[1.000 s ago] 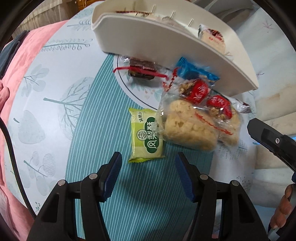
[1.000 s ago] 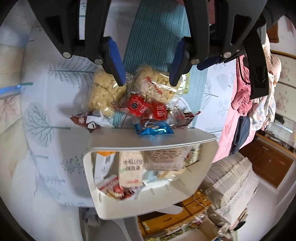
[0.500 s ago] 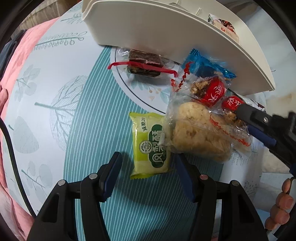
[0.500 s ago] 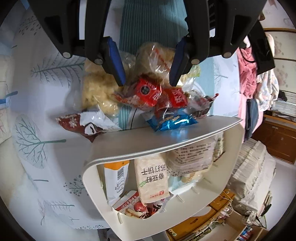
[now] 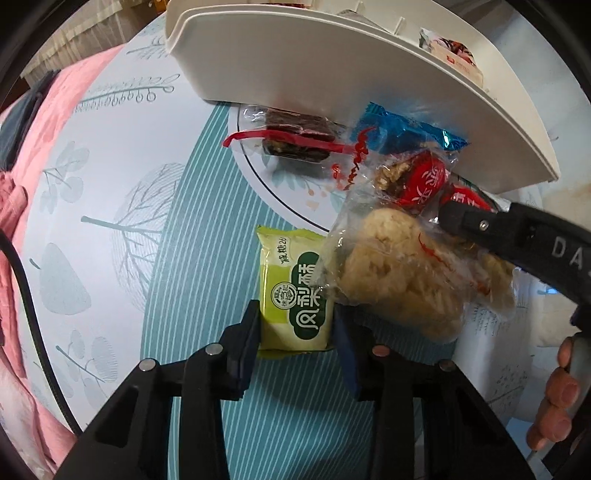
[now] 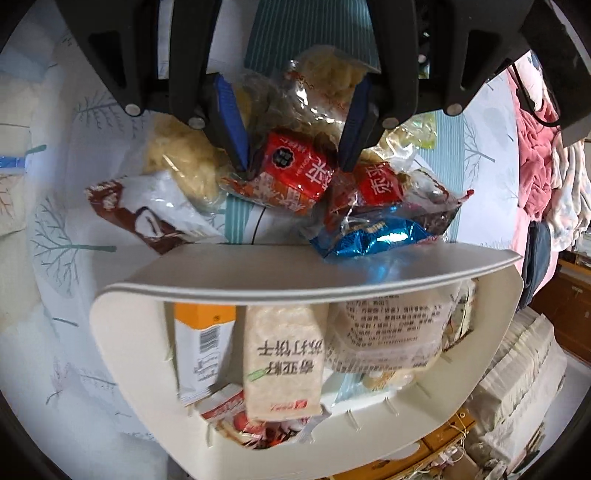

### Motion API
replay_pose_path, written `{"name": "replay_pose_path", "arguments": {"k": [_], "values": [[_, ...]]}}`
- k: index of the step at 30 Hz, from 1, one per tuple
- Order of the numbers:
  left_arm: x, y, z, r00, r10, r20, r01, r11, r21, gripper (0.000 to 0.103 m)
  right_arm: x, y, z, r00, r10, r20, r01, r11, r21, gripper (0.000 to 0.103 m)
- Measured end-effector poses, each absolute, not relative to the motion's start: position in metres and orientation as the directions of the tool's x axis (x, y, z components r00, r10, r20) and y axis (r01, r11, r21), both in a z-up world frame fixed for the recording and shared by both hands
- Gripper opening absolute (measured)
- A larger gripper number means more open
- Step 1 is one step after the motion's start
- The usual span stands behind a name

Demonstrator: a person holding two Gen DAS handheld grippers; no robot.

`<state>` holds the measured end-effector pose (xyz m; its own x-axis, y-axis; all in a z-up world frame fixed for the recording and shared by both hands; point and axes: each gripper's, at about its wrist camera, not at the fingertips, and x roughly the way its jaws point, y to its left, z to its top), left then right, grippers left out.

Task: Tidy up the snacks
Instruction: 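Grasp the green pear-cake packet with the left tool while the right tool grasps the red-labeled snack bag, then carry both snacks into the tray and open both tools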

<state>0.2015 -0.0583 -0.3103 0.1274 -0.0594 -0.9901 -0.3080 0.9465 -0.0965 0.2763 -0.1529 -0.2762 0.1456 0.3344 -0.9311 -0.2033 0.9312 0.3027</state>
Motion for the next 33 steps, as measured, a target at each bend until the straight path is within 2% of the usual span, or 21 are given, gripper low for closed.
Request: {"name": "replay_pose_path", "arguments": {"k": [11, 20, 33], "values": [[0.198, -0.048, -0.313, 0.116, -0.082, -0.990, -0.321, 0.940, -0.115, 0.037, 0.272, -0.152, -0.274, 0.134, 0.328, -0.935, -0.232, 0.928, 0.292, 0.050], [0.182, -0.024, -0.313, 0.108, -0.092, -0.990, -0.420, 0.898, -0.129, 0.036, 0.257, -0.155, -0.268, 0.114, 0.317, -0.942, -0.242, 0.928, 0.283, 0.050], [0.168, 0.027, -0.278, 0.172, -0.054, -0.984, -0.495, 0.859, -0.133, 0.036, 0.229, -0.155, -0.251, 0.047, 0.374, -0.926, -0.245, 0.903, 0.353, 0.050]]}}
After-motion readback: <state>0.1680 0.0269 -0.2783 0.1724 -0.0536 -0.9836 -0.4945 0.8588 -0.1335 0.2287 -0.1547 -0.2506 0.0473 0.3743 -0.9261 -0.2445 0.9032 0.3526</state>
